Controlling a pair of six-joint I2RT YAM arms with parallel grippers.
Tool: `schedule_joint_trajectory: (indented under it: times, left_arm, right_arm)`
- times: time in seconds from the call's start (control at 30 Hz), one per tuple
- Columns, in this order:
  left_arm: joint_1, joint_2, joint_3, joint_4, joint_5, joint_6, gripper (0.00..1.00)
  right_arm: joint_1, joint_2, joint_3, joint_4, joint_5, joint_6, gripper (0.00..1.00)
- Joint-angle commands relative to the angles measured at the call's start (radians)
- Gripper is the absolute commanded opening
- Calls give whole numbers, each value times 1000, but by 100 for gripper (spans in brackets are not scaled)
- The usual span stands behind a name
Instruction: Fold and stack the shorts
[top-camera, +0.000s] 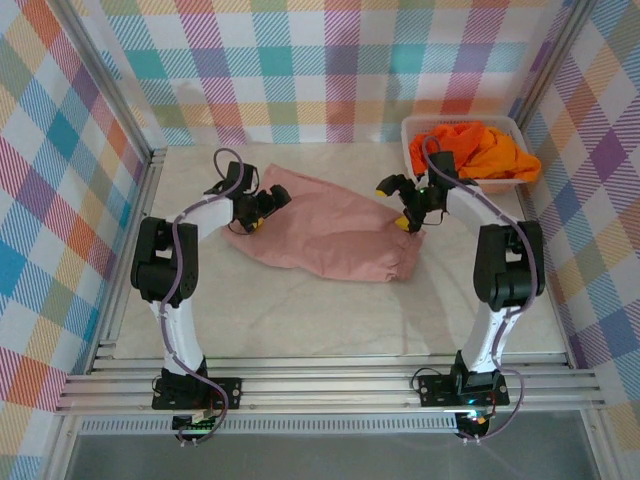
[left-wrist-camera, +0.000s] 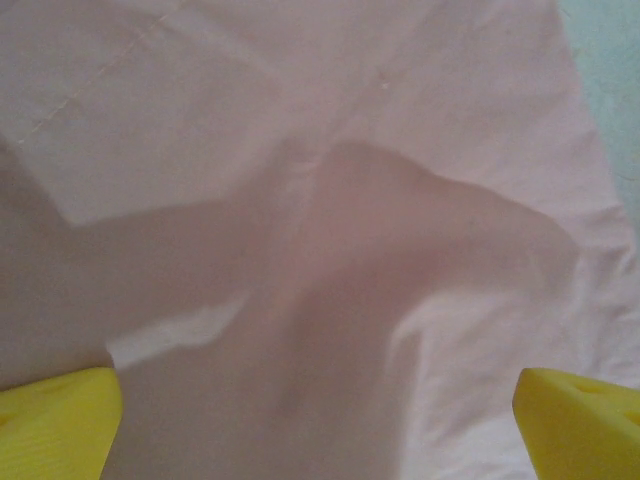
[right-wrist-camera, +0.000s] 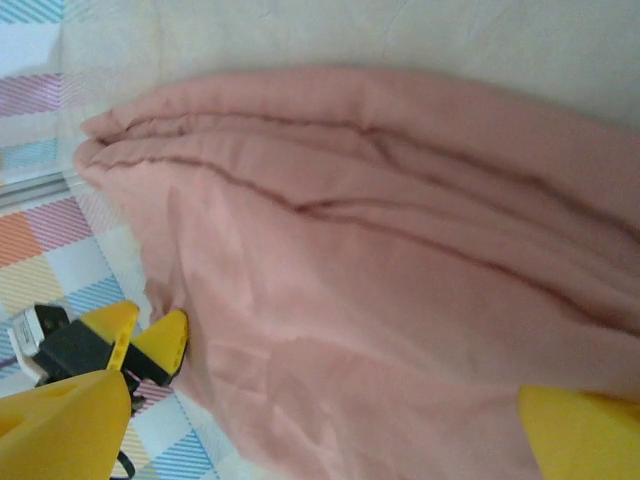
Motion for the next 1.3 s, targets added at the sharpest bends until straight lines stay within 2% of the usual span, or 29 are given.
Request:
schedule_joint_trajectory:
  times: [0.0, 0.2, 0.37, 0.43, 0.53, 0.63, 0.77, 0.83, 0.97, 1.27]
  left_arm:
    - [6, -62, -85, 58, -49, 24, 100]
    - [6, -195, -309, 120, -103, -11, 100]
    - [-7, -412, -546, 141, -150, -61, 100]
    - [-18, -509, -622, 152, -156, -79, 100]
    - [-23, -640, -640, 89, -153, -75, 100]
    - [-23, -714, -569, 5, -119, -38, 100]
    - [-28, -717, -498, -12, -29, -26, 100]
    - [-37, -701, -499, 13, -12, -28, 100]
    - [-54, -628, -521, 59, -10, -30, 100]
    - [-66, -515, -618, 169, -47, -27, 100]
  right_arm:
    - [-24, 62, 42, -57, -10, -54, 99]
    - [-28, 122, 56, -72, -46, -80, 98]
    - [-21, 95, 52, -88, -126, -174, 99]
    - [-10, 46, 48, -108, -146, -240, 100]
    - [8, -89, -2, -113, -95, -321, 99]
    - [6, -249, -81, -149, 41, -407, 99]
    - [-2, -407, -195, -229, 288, -480, 99]
    - [-19, -445, -257, -243, 337, -483, 100]
    - [-58, -418, -328, -267, 293, -491, 100]
    - [-58, -235, -331, -238, 203, -513, 80]
